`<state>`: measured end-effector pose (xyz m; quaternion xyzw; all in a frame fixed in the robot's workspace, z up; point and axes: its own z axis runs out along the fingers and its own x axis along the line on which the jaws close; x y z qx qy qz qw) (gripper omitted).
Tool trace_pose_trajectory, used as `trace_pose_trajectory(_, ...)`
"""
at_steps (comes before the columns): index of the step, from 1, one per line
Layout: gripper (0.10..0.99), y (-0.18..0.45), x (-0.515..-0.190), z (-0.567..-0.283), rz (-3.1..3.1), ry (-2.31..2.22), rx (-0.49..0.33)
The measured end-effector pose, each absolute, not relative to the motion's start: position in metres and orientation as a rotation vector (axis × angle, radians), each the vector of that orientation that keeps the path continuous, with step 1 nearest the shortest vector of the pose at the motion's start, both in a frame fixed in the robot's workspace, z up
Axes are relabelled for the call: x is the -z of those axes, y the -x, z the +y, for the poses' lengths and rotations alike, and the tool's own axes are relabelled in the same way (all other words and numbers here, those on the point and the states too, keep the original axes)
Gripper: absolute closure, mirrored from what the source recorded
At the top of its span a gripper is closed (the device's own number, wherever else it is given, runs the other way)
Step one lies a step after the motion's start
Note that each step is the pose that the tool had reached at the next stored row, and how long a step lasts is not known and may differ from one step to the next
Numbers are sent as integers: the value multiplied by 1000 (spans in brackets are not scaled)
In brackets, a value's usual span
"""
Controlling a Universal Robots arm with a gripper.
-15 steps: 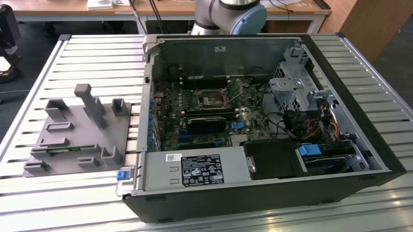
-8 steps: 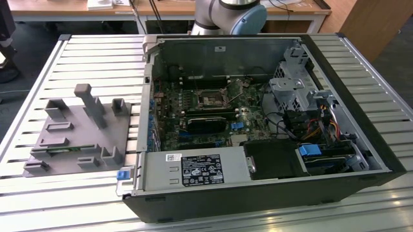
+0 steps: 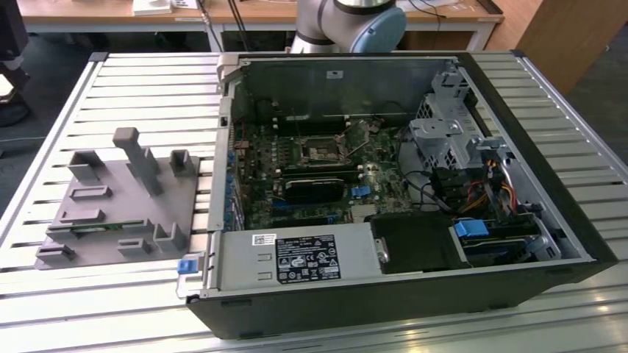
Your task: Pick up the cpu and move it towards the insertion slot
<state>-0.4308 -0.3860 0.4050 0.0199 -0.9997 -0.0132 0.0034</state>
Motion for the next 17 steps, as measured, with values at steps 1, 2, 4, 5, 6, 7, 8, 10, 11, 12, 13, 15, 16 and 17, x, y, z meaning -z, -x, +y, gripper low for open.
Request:
trace_pose_trajectory(1, 545, 429, -405, -386, -3134, -62, 41)
trace_pose_trajectory(2, 545, 427, -405, -386, -3134, -62, 41)
trace_pose_trajectory(4, 545, 424, -405, -386, -3134, -63, 41)
trace_pose_trajectory(5, 545, 423, -405, -386, -3134, -62, 42)
trace_pose_trajectory(6, 545, 422, -405, -386, -3134, -62, 41)
trace_pose_trajectory(7, 545, 421, -405, -386, -3134, -62, 41)
trace_pose_trajectory(8, 545, 419, -405, -386, -3134, -62, 42)
trace_pose_trajectory(10, 545, 417, -405, -386, -3134, -62, 42)
trace_pose_trajectory(11, 545, 415, -405, -386, -3134, -62, 41)
trace_pose_trajectory(12, 545, 414, -405, -386, -3134, -62, 41)
trace_pose_trajectory(13, 545, 414, -405, -386, -3134, -62, 41)
trace_pose_trajectory(15, 545, 412, -405, -386, -3134, -62, 42)
trace_pose_trajectory(16, 545, 411, -405, -386, -3134, -62, 41)
trace_pose_trajectory(17, 545, 410, -405, -386, -3134, -62, 41)
